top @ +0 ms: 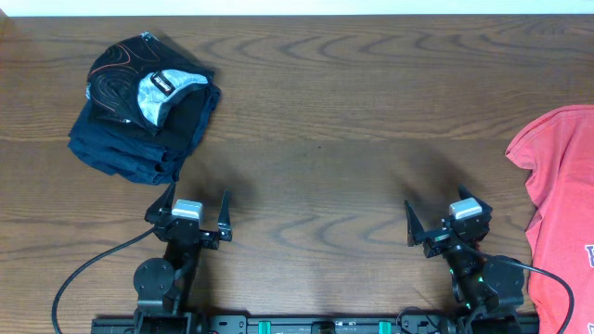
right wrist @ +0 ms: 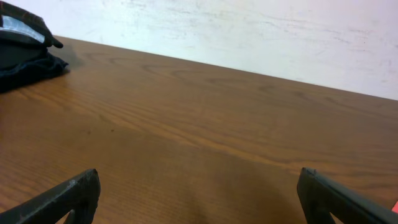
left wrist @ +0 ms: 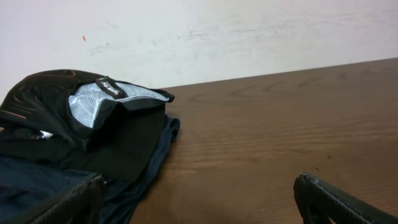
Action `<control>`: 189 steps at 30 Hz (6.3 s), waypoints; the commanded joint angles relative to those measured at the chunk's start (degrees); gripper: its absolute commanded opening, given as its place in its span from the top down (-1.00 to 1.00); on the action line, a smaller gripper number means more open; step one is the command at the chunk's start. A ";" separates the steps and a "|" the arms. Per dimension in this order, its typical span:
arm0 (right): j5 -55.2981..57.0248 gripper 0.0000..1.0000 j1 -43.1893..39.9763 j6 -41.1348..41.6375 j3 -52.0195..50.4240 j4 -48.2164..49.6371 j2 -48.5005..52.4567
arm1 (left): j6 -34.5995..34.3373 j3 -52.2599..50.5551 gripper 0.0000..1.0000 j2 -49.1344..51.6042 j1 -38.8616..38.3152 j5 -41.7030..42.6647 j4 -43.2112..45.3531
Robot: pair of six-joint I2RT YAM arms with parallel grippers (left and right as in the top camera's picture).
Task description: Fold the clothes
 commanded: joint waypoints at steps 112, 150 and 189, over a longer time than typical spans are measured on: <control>18.29 -0.40 -28.13 22.38 78.44 -31.82 116.87 | -9.99 71.36 -0.96 63.34 -0.07 15.17 -53.13; 24.87 0.27 -15.34 24.04 81.20 -39.28 101.35 | -10.12 71.36 -0.96 63.36 -0.07 15.13 -54.45; 4.59 0.97 -29.22 21.84 81.35 -36.92 118.16 | -10.12 71.32 -0.96 63.36 -0.07 15.10 -54.58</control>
